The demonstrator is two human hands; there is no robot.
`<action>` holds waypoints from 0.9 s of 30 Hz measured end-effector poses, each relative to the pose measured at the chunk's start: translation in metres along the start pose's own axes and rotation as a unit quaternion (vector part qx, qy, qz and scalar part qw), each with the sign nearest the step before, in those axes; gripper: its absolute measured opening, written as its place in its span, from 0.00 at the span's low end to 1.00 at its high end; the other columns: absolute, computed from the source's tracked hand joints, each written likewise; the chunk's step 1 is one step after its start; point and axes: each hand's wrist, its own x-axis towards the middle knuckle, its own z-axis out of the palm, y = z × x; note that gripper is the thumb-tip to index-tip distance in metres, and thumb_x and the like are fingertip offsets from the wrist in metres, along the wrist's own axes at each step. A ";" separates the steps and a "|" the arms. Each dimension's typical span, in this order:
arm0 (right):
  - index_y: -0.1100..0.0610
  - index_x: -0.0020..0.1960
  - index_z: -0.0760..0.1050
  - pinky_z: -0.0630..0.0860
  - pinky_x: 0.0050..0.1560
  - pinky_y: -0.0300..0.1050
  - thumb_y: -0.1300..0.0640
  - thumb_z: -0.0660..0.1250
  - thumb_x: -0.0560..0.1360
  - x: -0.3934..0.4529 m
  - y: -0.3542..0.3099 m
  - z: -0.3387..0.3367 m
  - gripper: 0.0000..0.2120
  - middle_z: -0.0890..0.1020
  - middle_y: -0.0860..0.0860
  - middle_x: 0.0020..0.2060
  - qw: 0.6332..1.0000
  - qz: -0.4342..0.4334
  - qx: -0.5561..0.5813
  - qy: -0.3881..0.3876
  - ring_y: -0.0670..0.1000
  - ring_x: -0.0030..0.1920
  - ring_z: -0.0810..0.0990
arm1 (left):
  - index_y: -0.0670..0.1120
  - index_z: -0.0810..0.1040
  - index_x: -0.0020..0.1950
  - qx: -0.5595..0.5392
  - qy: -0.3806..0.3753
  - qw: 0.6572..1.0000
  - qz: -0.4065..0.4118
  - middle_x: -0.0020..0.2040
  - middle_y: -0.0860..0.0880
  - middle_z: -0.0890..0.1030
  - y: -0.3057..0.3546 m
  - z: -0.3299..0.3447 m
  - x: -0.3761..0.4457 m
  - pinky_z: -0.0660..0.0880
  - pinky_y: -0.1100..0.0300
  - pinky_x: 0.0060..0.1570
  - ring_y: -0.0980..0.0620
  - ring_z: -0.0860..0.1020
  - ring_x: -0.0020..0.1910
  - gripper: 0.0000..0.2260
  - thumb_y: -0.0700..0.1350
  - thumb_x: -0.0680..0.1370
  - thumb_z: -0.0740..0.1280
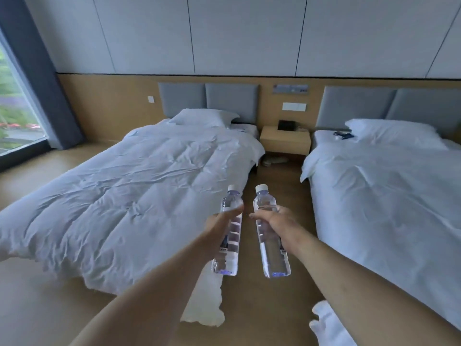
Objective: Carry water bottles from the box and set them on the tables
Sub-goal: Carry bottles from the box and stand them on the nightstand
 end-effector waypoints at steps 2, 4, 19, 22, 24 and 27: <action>0.56 0.53 0.81 0.86 0.40 0.55 0.56 0.81 0.66 0.044 -0.018 -0.007 0.18 0.88 0.57 0.39 0.999 0.000 0.014 0.031 0.60 0.40 0.88 | 0.42 0.82 0.55 0.007 -0.038 0.999 0.000 0.41 0.43 0.86 0.029 0.013 0.051 0.77 0.61 0.29 0.49 0.82 0.29 0.26 0.63 0.70 0.76; 0.55 0.55 0.80 0.85 0.47 0.60 0.55 0.80 0.66 0.073 -0.033 -0.013 0.19 0.88 0.58 0.42 0.999 0.000 0.014 0.042 0.62 0.45 0.88 | 0.43 0.82 0.54 0.014 -0.061 0.998 0.004 0.39 0.44 0.85 0.053 0.023 0.084 0.77 0.60 0.30 0.49 0.83 0.30 0.26 0.63 0.70 0.76; 0.54 0.57 0.80 0.85 0.53 0.59 0.51 0.79 0.69 0.321 -0.095 -0.109 0.20 0.87 0.55 0.46 0.990 0.025 0.020 0.140 0.58 0.46 0.87 | 0.47 0.81 0.56 0.082 -0.149 0.985 -0.002 0.48 0.44 0.87 0.156 0.153 0.339 0.81 0.52 0.46 0.44 0.86 0.45 0.27 0.67 0.70 0.74; 0.53 0.56 0.79 0.86 0.46 0.52 0.50 0.79 0.69 0.386 -0.113 -0.137 0.19 0.87 0.54 0.45 0.990 0.022 0.018 0.136 0.56 0.44 0.88 | 0.47 0.80 0.55 0.085 -0.136 0.987 0.004 0.47 0.44 0.87 0.183 0.182 0.397 0.79 0.55 0.40 0.45 0.86 0.44 0.27 0.67 0.70 0.74; 0.52 0.56 0.79 0.85 0.47 0.51 0.49 0.79 0.69 0.428 -0.131 -0.156 0.19 0.87 0.53 0.45 0.991 0.021 0.017 0.130 0.55 0.45 0.87 | 0.47 0.79 0.56 0.083 -0.127 0.988 0.002 0.48 0.43 0.86 0.206 0.202 0.435 0.80 0.52 0.44 0.45 0.85 0.44 0.27 0.67 0.71 0.74; 0.51 0.56 0.78 0.85 0.49 0.52 0.48 0.80 0.68 0.489 -0.164 -0.183 0.20 0.86 0.54 0.45 0.993 0.018 0.010 0.120 0.55 0.46 0.86 | 0.46 0.78 0.57 0.072 -0.118 0.990 0.003 0.49 0.43 0.85 0.245 0.229 0.487 0.81 0.46 0.54 0.44 0.84 0.46 0.27 0.66 0.72 0.73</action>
